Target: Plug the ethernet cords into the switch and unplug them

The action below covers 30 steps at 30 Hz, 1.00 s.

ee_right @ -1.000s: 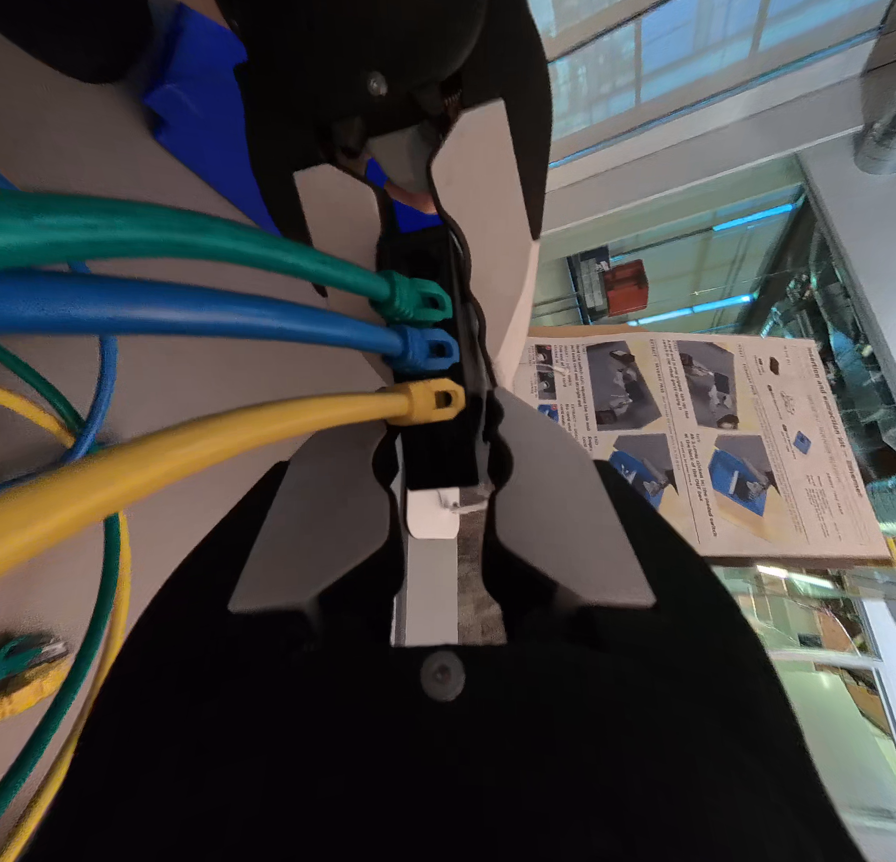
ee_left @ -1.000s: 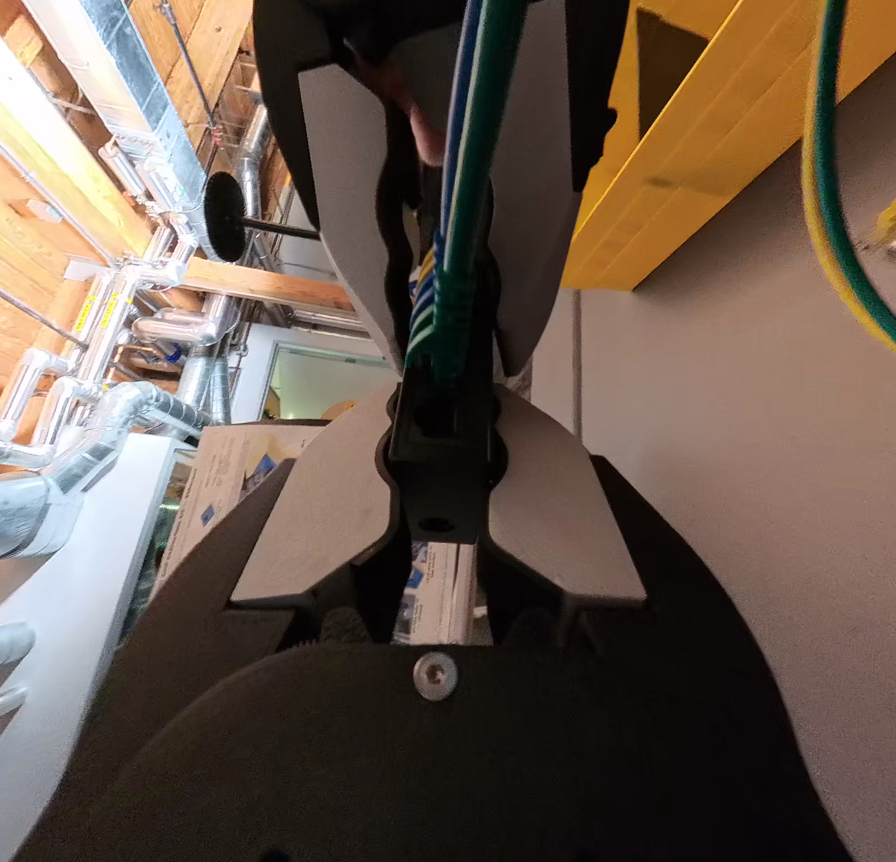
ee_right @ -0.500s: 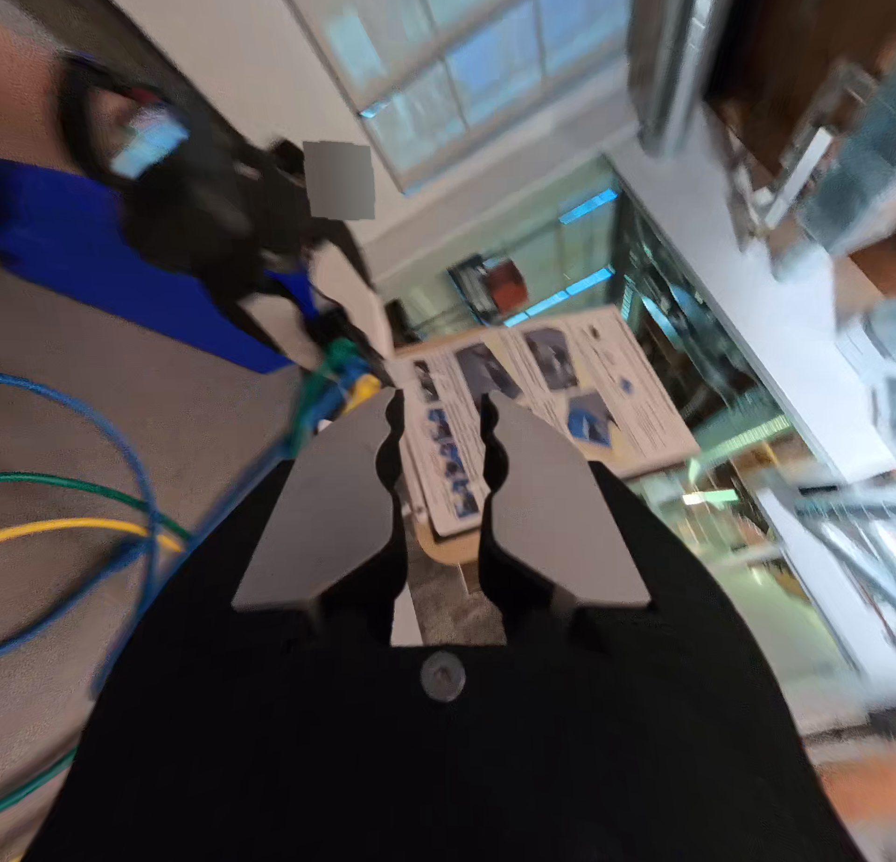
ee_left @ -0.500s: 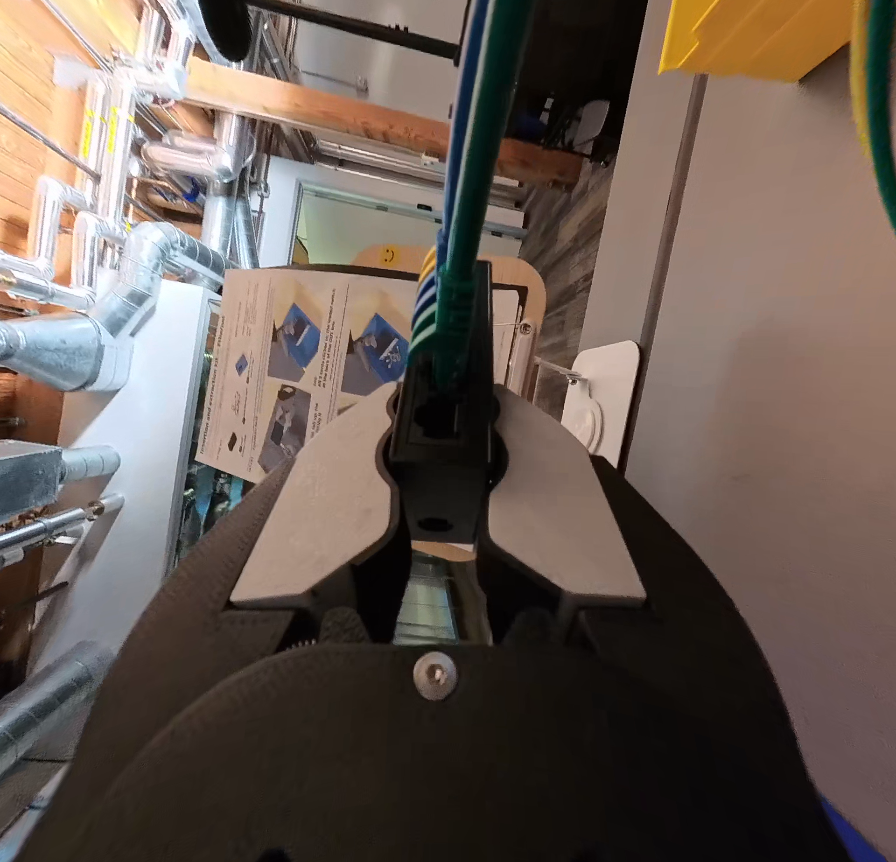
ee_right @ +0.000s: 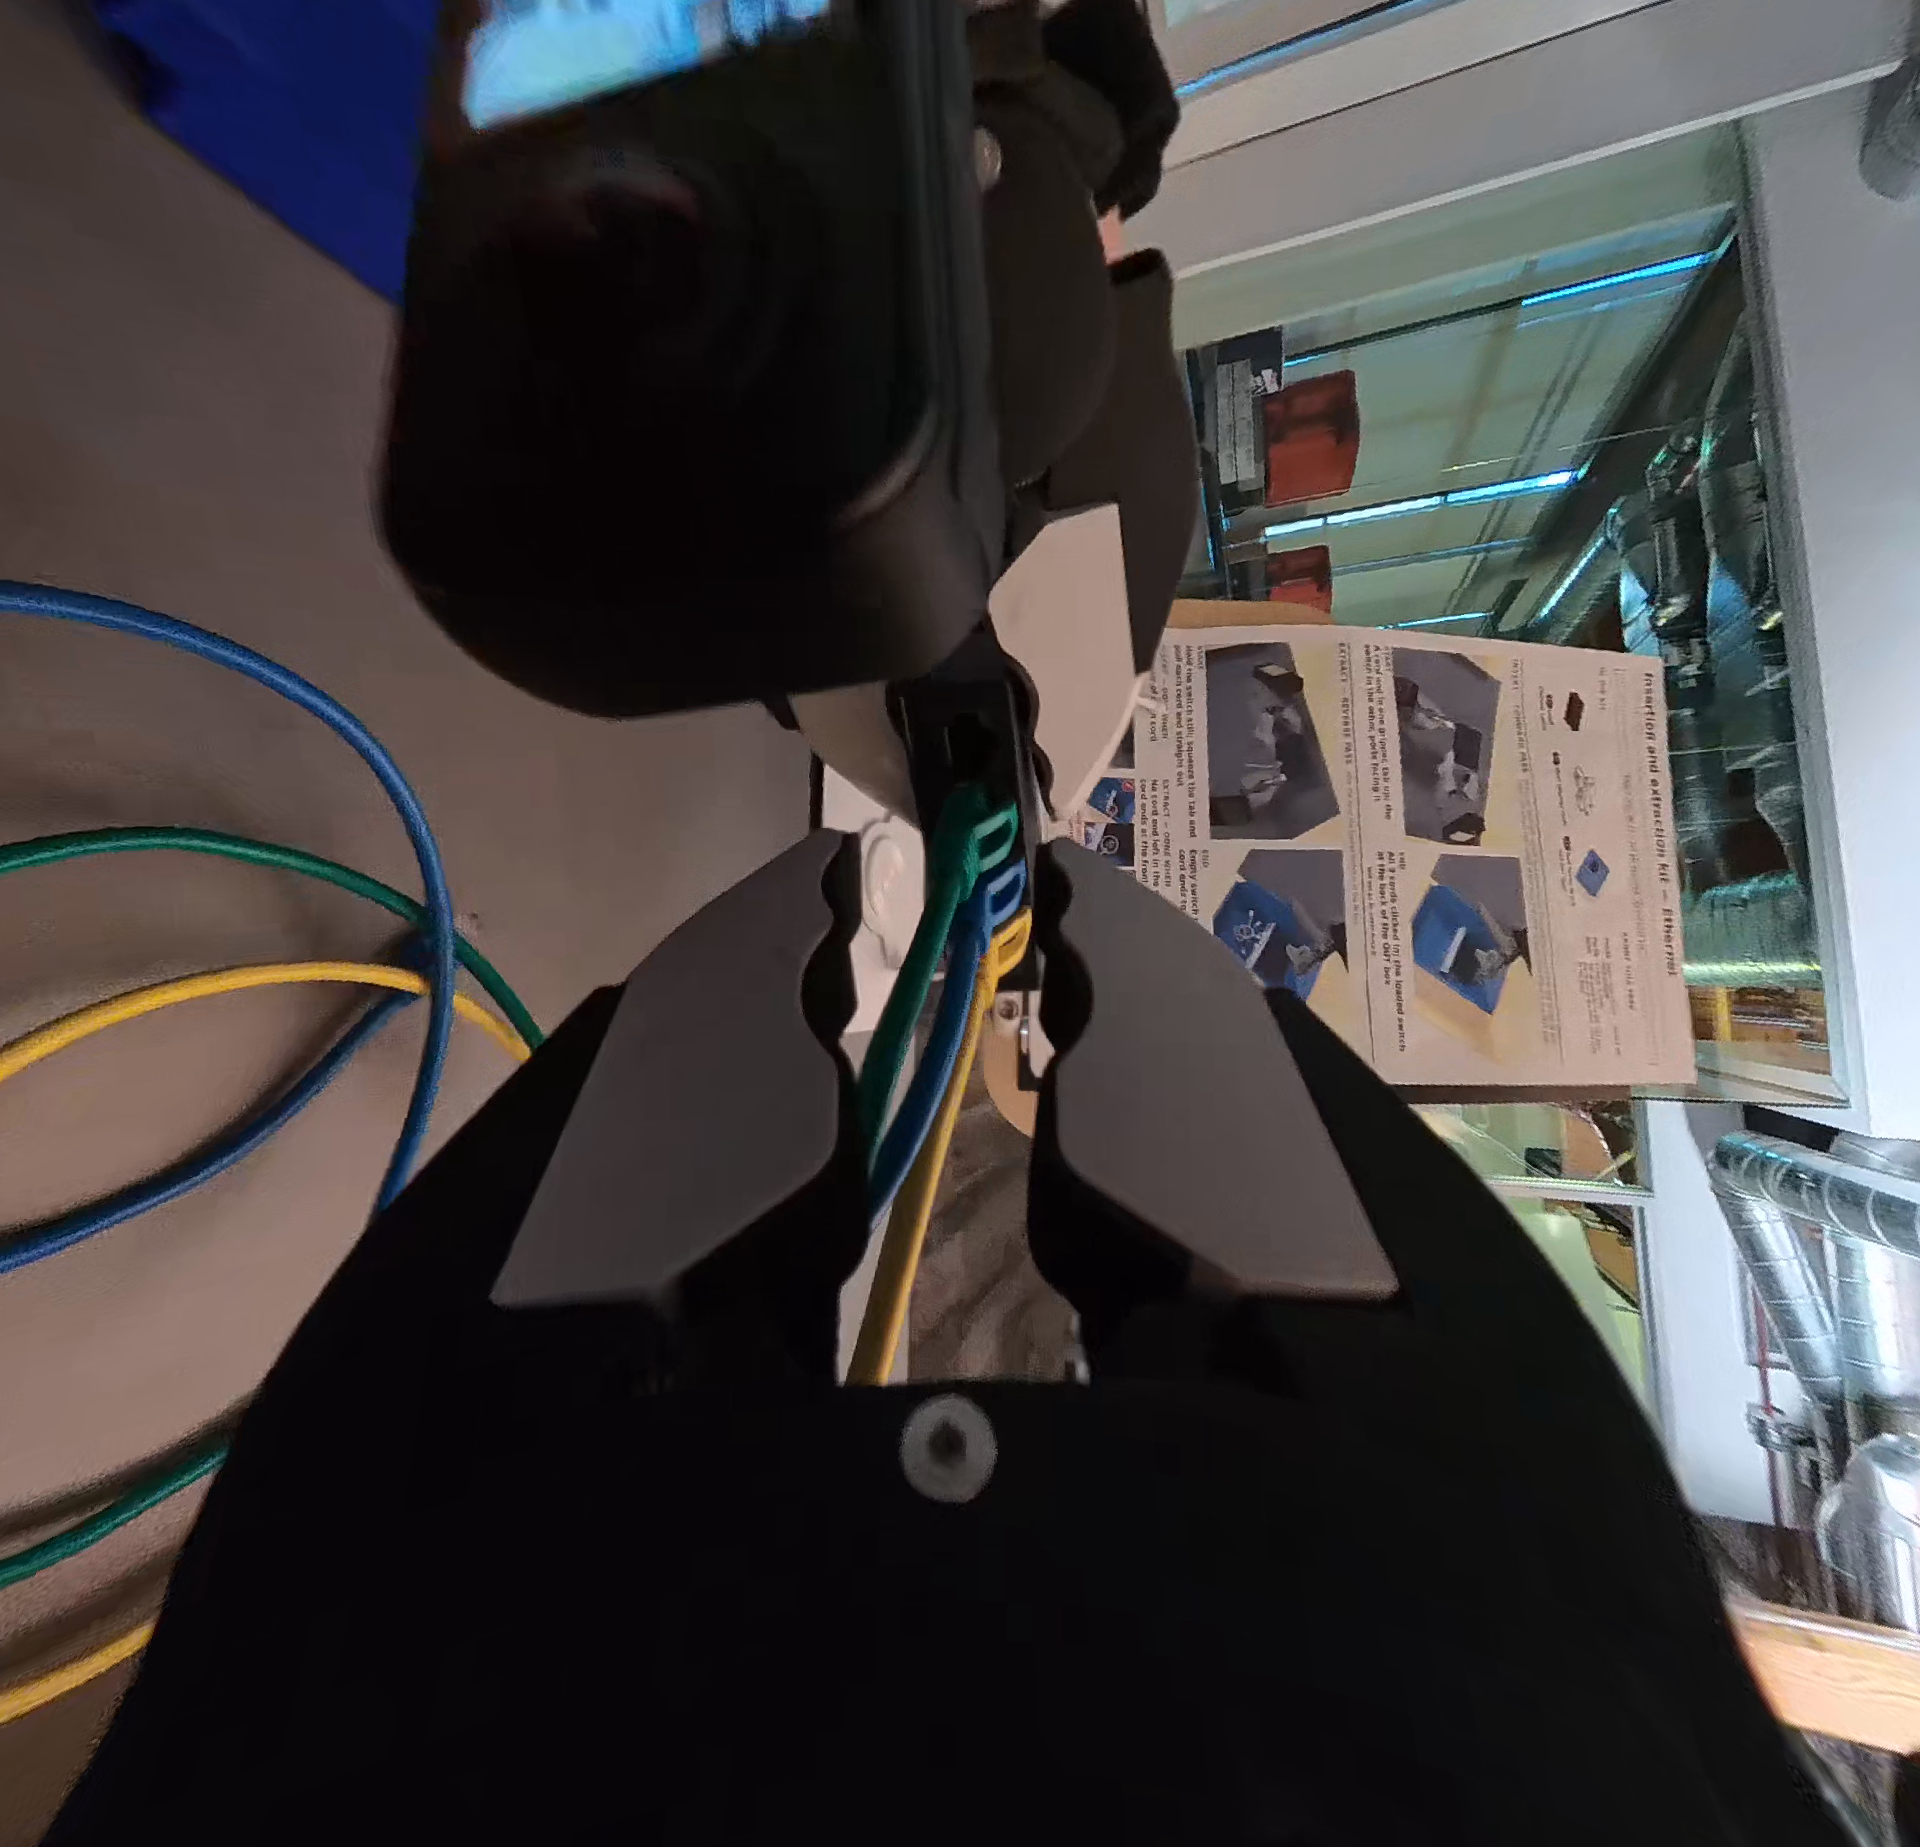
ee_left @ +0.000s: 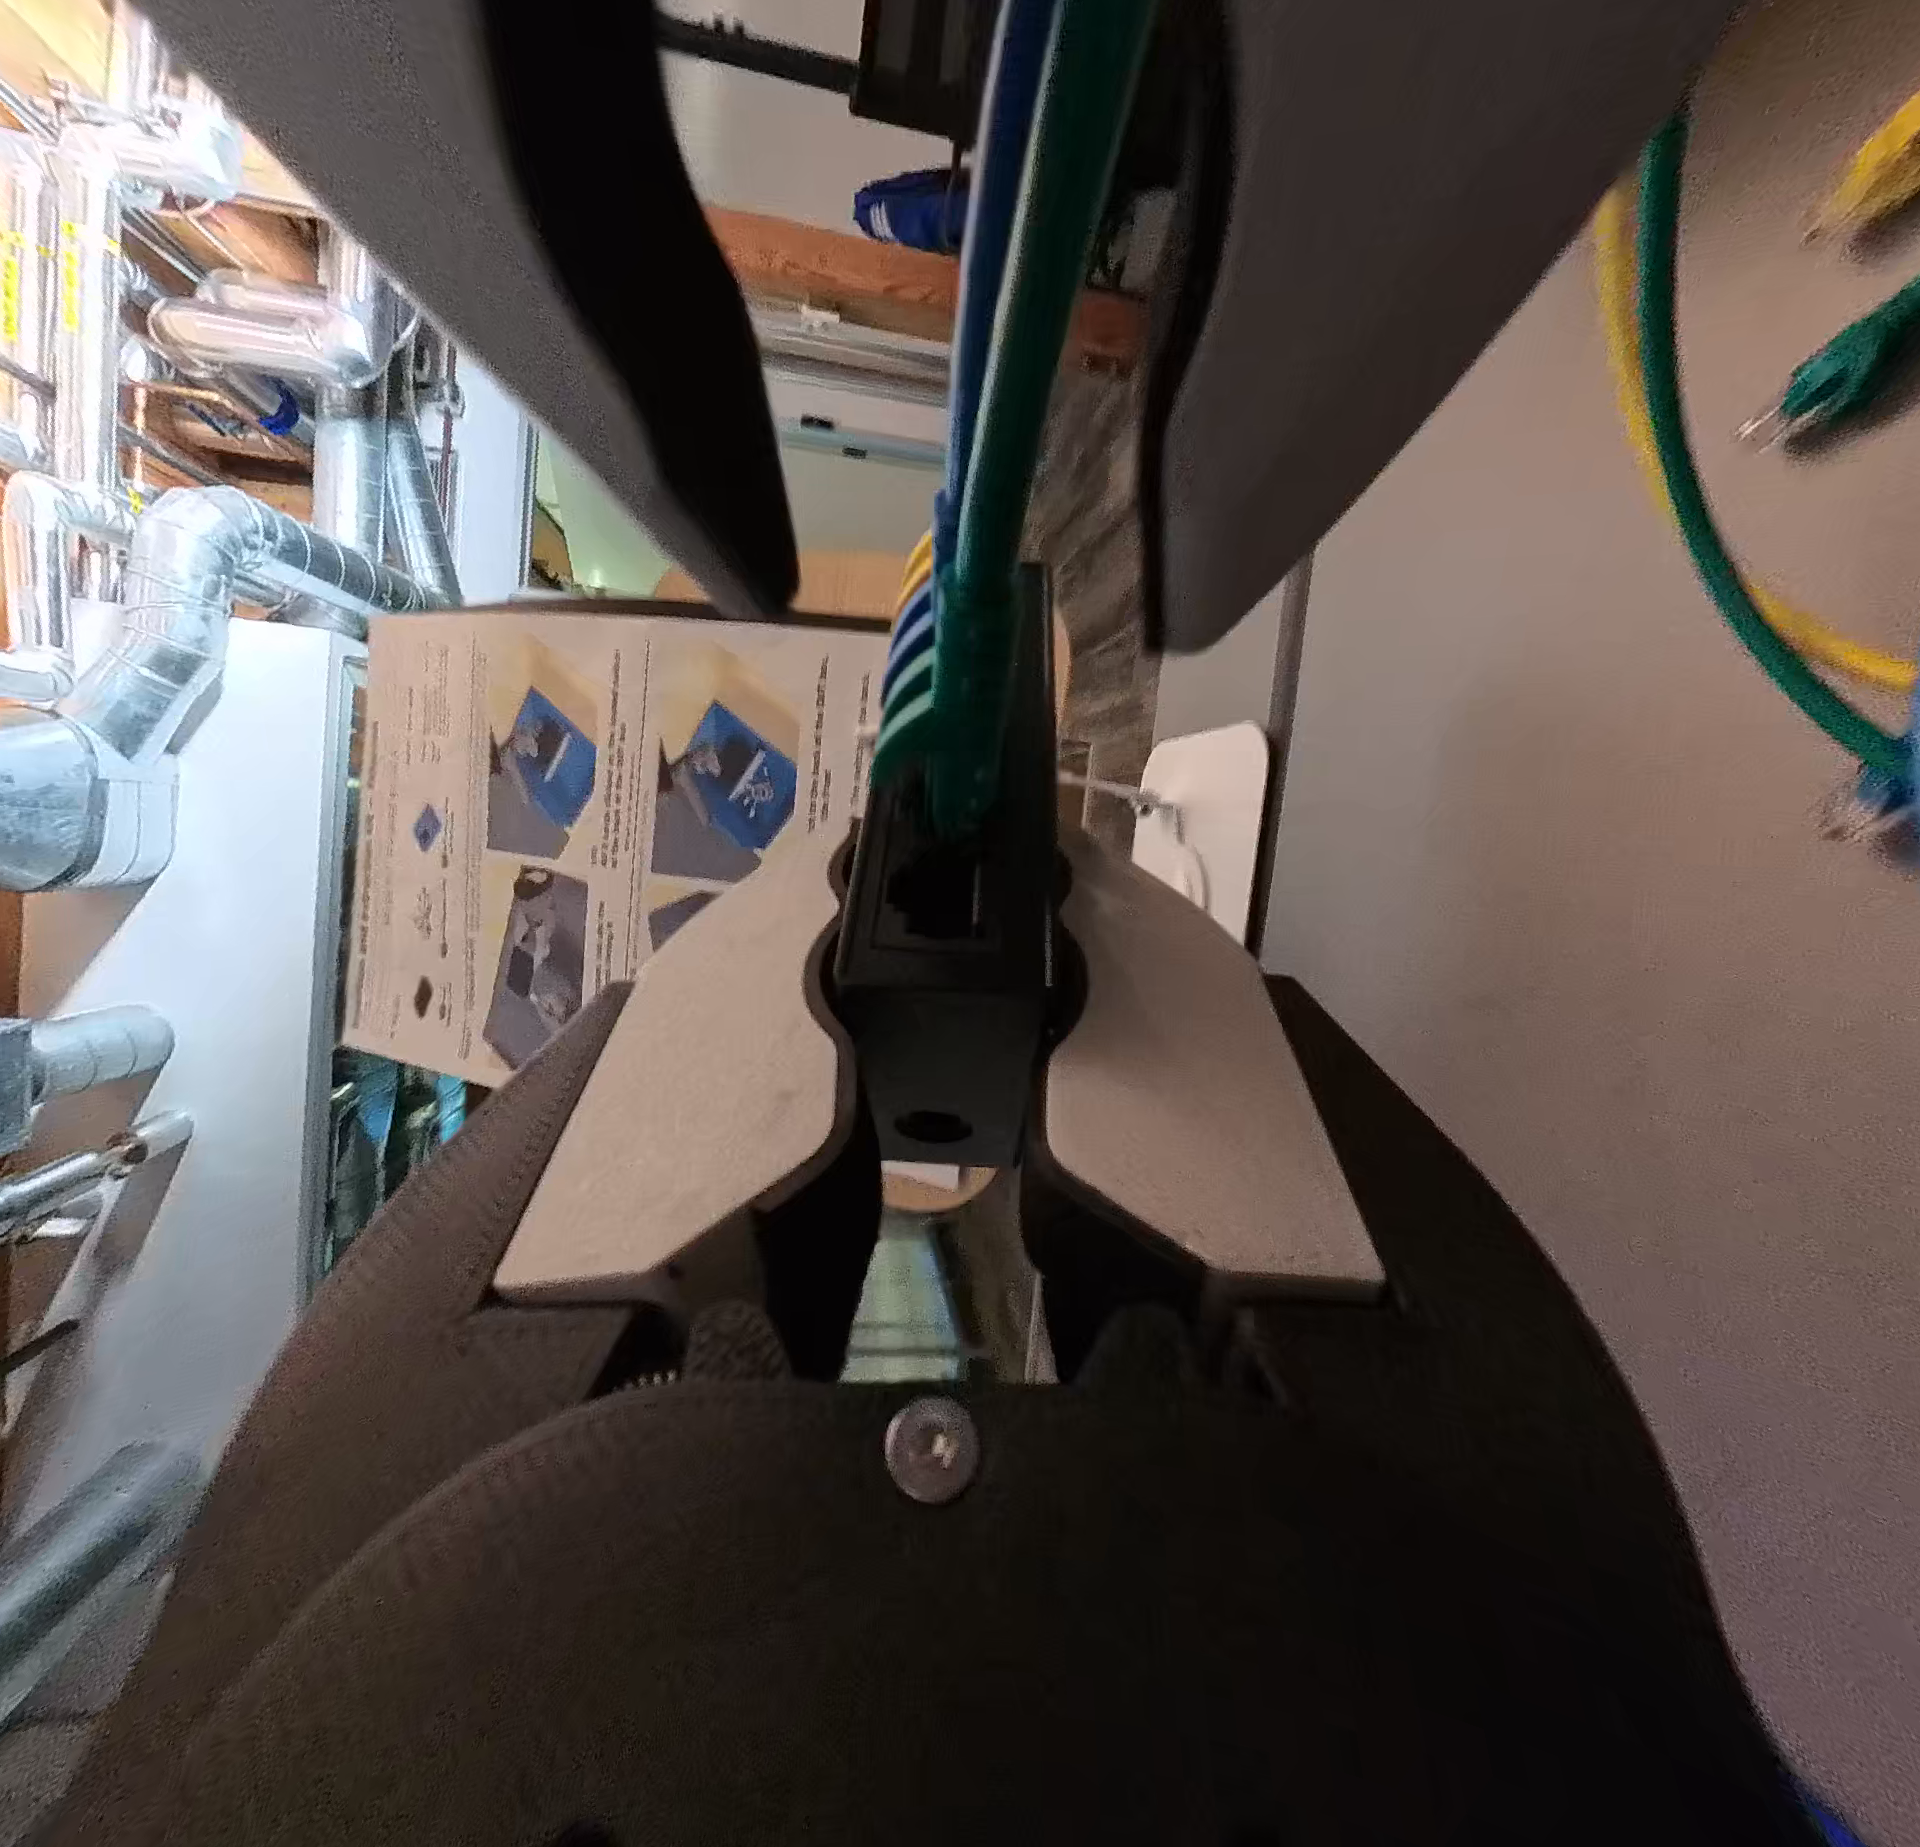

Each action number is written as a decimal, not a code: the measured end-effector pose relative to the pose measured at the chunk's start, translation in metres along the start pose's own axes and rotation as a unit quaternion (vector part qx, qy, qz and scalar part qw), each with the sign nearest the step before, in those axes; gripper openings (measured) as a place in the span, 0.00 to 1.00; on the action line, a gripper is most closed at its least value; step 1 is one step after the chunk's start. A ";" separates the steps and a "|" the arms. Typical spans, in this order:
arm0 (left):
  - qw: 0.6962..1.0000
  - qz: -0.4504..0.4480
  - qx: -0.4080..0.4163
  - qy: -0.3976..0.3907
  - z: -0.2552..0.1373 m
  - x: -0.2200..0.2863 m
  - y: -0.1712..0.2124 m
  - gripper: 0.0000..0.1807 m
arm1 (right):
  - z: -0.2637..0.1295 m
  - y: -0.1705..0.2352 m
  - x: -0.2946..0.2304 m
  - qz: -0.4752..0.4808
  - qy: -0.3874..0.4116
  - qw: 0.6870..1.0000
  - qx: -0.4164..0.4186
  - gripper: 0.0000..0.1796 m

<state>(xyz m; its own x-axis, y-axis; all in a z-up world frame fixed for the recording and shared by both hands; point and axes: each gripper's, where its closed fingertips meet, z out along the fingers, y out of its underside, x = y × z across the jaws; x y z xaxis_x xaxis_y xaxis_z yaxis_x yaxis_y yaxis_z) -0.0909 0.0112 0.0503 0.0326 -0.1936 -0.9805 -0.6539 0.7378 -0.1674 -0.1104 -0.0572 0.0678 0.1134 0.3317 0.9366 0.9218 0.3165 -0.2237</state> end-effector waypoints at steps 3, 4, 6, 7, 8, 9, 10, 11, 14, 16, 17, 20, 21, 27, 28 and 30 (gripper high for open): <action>1.000 0.003 0.008 0.001 -0.006 0.000 -0.012 0.16 | 0.006 0.006 0.002 -0.030 0.021 0.999 -0.018 0.18; 1.000 0.011 0.007 -0.004 -0.006 0.000 -0.013 0.16 | 0.008 0.006 0.000 -0.039 0.019 0.999 -0.016 0.17; 1.000 0.012 0.004 -0.003 -0.006 0.001 -0.012 0.16 | 0.009 0.007 -0.002 -0.043 0.019 0.999 -0.017 0.14; 1.000 0.011 0.004 -0.002 -0.005 0.001 -0.011 0.16 | 0.010 0.007 -0.002 -0.044 0.021 0.999 -0.018 0.14; 1.000 0.013 0.005 -0.004 -0.005 0.001 -0.011 0.16 | 0.011 0.007 -0.001 -0.048 0.025 0.998 -0.019 0.13; 1.000 0.015 0.004 -0.005 -0.005 0.001 -0.011 0.16 | 0.011 0.007 -0.001 -0.052 0.029 0.998 -0.020 0.13; 1.000 0.016 0.003 -0.004 -0.005 0.001 -0.011 0.16 | 0.012 0.007 0.000 -0.056 0.034 0.998 -0.020 0.12; 1.000 0.018 0.003 -0.004 -0.005 0.001 -0.011 0.16 | 0.012 0.007 0.000 -0.058 0.039 0.997 -0.019 0.11; 1.000 0.023 0.002 -0.009 -0.005 0.000 -0.010 0.16 | 0.013 0.006 0.001 -0.055 0.045 0.997 -0.012 0.09; 1.000 0.031 -0.005 -0.003 -0.004 0.002 -0.007 0.16 | 0.016 0.007 0.000 -0.057 0.047 0.997 -0.009 0.09; 0.999 0.032 -0.007 0.002 -0.003 0.004 -0.006 0.16 | 0.017 0.008 -0.002 -0.054 0.042 0.998 -0.012 0.09; 0.999 0.030 0.007 -0.015 0.000 0.003 -0.011 0.16 | 0.015 0.011 -0.003 -0.034 0.029 0.999 -0.016 0.09; 0.999 0.034 0.011 -0.021 0.001 0.003 -0.013 0.16 | 0.014 0.012 -0.003 -0.022 0.023 0.999 -0.014 0.09; 0.999 0.033 0.004 0.021 0.012 0.023 -0.013 0.16 | 0.017 0.027 -0.019 0.005 -0.037 0.998 -0.053 0.10; 0.999 0.033 0.007 0.023 0.013 0.026 -0.014 0.16 | 0.017 0.028 -0.021 0.010 -0.046 0.998 -0.051 0.09; 0.999 0.032 0.009 0.028 0.015 0.030 -0.015 0.16 | 0.017 0.031 -0.025 0.019 -0.060 0.997 -0.048 0.10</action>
<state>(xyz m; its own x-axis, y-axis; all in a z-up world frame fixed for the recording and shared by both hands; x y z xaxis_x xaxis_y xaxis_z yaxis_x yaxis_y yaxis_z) -0.0683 0.0040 0.0221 -0.0522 -0.1808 -0.9821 -0.6397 0.7612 -0.1062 -0.0907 -0.0406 0.0333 0.1097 0.4481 0.8872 0.9496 0.2165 -0.2268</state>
